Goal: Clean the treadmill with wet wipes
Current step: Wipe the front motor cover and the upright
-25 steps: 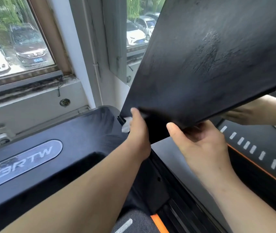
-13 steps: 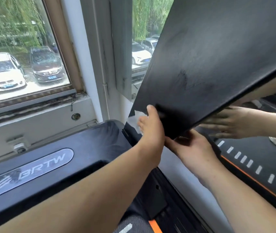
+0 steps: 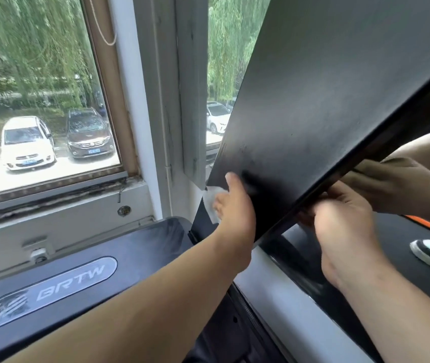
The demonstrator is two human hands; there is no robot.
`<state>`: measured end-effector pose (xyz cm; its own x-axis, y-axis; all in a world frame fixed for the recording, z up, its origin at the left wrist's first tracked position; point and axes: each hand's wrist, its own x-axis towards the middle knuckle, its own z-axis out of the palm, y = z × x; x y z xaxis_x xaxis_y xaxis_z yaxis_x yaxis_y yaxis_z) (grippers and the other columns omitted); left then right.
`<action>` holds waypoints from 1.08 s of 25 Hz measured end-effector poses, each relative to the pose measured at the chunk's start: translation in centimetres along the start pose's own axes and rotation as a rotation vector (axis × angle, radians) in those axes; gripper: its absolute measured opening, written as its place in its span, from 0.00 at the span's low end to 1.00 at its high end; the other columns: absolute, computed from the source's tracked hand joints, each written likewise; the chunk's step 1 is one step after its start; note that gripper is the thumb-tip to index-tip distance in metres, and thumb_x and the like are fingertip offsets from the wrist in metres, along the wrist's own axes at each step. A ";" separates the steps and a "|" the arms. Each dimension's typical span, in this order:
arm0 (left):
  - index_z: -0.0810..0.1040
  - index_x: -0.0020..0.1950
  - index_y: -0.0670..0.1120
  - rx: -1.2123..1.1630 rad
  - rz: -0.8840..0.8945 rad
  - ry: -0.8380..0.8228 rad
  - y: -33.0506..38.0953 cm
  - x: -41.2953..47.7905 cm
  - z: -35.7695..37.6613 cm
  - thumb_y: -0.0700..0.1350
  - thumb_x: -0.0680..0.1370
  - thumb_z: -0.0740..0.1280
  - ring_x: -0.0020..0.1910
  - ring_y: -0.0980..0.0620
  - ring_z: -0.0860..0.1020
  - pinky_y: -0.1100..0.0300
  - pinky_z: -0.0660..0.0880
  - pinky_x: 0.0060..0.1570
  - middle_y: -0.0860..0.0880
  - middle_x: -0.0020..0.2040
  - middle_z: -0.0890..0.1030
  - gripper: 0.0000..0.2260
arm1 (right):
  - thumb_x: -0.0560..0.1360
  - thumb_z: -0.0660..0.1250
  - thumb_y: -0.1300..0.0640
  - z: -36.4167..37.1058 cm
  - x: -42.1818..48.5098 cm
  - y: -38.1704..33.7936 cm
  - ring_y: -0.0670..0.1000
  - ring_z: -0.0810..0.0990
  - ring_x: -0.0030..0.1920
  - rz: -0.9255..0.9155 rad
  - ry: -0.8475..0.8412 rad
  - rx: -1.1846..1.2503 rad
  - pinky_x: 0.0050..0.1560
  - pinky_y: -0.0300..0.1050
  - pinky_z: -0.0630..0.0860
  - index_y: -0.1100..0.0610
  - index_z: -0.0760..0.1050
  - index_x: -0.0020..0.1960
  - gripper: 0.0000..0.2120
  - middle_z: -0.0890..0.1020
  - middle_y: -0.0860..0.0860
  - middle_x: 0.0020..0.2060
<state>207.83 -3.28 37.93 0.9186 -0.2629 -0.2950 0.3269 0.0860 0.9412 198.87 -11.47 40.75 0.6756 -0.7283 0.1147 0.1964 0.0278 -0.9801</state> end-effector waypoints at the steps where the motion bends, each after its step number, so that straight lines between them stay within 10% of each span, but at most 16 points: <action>1: 0.50 0.83 0.56 0.064 0.108 -0.014 1.9 -1.2 0.6 0.76 0.75 0.48 0.82 0.51 0.50 0.45 0.48 0.79 0.57 0.83 0.49 0.41 | 0.72 0.58 0.77 -0.1 -0.1 -0.3 0.54 0.79 0.40 0.000 0.023 0.004 0.48 0.53 0.74 0.55 0.85 0.46 0.23 0.84 0.53 0.37; 7: 0.37 0.83 0.48 0.444 0.946 0.013 6.5 -4.4 2.6 0.60 0.85 0.42 0.78 0.60 0.31 0.59 0.31 0.77 0.55 0.81 0.34 0.30 | 0.77 0.68 0.69 -1.0 -1.1 -3.5 0.57 0.86 0.46 0.003 0.050 0.075 0.57 0.55 0.82 0.58 0.85 0.49 0.10 0.88 0.56 0.45; 12: 0.53 0.81 0.54 0.126 0.376 -0.072 3.0 -4.8 0.8 0.60 0.85 0.45 0.76 0.73 0.42 0.60 0.38 0.75 0.64 0.80 0.47 0.25 | 0.79 0.63 0.69 -0.8 -1.9 -6.5 0.57 0.87 0.51 -0.071 0.072 0.121 0.58 0.53 0.82 0.55 0.85 0.49 0.14 0.88 0.55 0.46; 19: 0.35 0.82 0.49 0.330 1.041 -0.058 9.8 -11.6 5.9 0.61 0.83 0.43 0.76 0.64 0.28 0.59 0.30 0.76 0.57 0.81 0.33 0.32 | 0.82 0.59 0.65 -2.6 -2.5 -10.3 0.48 0.86 0.47 -0.175 -0.147 0.164 0.48 0.42 0.80 0.57 0.82 0.58 0.14 0.87 0.53 0.48; 27: 0.35 0.81 0.52 0.332 0.819 -0.090 8.2 -10.2 3.9 0.62 0.83 0.43 0.71 0.72 0.31 0.67 0.32 0.72 0.62 0.80 0.35 0.31 | 0.73 0.62 0.69 -2.8 -2.0 -14.2 0.65 0.82 0.59 -0.336 -0.076 0.183 0.63 0.69 0.76 0.48 0.80 0.64 0.26 0.86 0.58 0.51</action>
<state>200.30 -3.65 49.27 0.8104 -0.3167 0.4930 -0.5196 0.0003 0.8544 192.77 -12.33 53.96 0.6012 -0.6650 0.4431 0.5346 -0.0775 -0.8416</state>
